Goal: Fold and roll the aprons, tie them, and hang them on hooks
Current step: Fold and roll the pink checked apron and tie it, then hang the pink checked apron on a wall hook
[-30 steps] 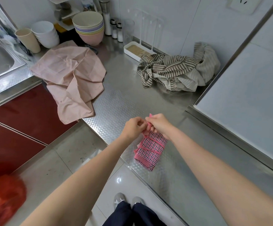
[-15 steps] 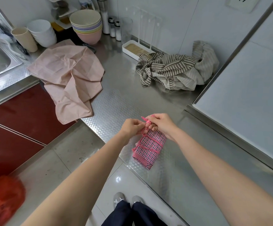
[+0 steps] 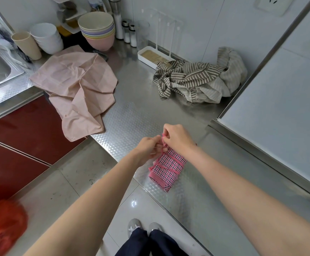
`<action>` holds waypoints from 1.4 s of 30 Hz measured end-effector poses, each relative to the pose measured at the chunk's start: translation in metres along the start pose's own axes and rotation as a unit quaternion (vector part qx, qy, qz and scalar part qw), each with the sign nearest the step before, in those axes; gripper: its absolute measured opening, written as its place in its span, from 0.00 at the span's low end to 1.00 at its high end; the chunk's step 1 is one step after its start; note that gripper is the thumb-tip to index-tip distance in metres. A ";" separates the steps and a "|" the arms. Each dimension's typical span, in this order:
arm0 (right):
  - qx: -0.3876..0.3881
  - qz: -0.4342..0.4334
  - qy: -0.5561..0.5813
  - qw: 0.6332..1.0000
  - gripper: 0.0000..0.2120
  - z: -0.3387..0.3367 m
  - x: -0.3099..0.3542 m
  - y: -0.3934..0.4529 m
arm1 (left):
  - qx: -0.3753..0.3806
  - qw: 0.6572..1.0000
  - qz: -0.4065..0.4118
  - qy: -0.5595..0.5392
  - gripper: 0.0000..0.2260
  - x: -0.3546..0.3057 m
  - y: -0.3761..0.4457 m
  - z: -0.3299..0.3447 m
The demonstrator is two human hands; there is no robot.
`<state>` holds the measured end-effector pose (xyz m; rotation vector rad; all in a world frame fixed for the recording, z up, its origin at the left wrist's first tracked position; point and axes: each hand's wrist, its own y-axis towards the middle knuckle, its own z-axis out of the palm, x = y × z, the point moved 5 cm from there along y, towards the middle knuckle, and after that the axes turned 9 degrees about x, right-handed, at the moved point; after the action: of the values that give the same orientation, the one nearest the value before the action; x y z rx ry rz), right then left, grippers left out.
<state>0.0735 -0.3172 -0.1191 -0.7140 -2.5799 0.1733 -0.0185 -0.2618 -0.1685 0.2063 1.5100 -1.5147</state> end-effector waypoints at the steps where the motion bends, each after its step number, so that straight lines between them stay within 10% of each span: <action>1: -0.004 -0.017 -0.002 1.000 0.05 -0.001 0.003 -0.001 | 0.004 1.000 -0.016 -0.022 0.14 0.000 0.000 -0.001; 8: 0.041 -0.106 -0.064 0.991 0.07 0.008 0.003 -0.002 | 0.000 0.997 -0.057 -0.049 0.06 0.002 -0.001 -0.003; 18: 0.099 0.023 0.248 0.964 0.13 0.015 -0.019 0.002 | -0.122 0.992 -0.007 -0.023 0.13 -0.001 0.006 -0.014; 25: 0.120 0.089 0.258 0.955 0.14 0.031 -0.013 0.007 | -0.081 0.988 0.063 0.116 0.08 -0.020 0.004 -0.010; 29: 0.121 0.133 0.243 0.953 0.05 0.023 -0.016 0.010 | 0.020 0.978 -0.029 0.203 0.10 -0.015 -0.011 -0.010; 32: 0.108 0.139 0.389 0.904 0.06 0.021 -0.019 0.008 | 0.088 0.945 -0.089 0.303 0.15 0.000 -0.018 -0.001; 39: 0.043 0.143 0.626 0.765 0.12 -0.022 -0.015 -0.004 | 0.049 0.790 0.088 0.605 0.14 -0.049 -0.020 0.019; 42: -0.009 0.116 0.621 0.775 0.10 -0.073 -0.014 -0.018 | 0.072 0.720 0.125 0.679 0.12 -0.091 -0.031 0.039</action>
<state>0.1093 -0.3394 -0.0560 -0.7665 -1.2149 -0.2054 0.0275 -0.2571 -0.0757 1.8693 2.2471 -1.1790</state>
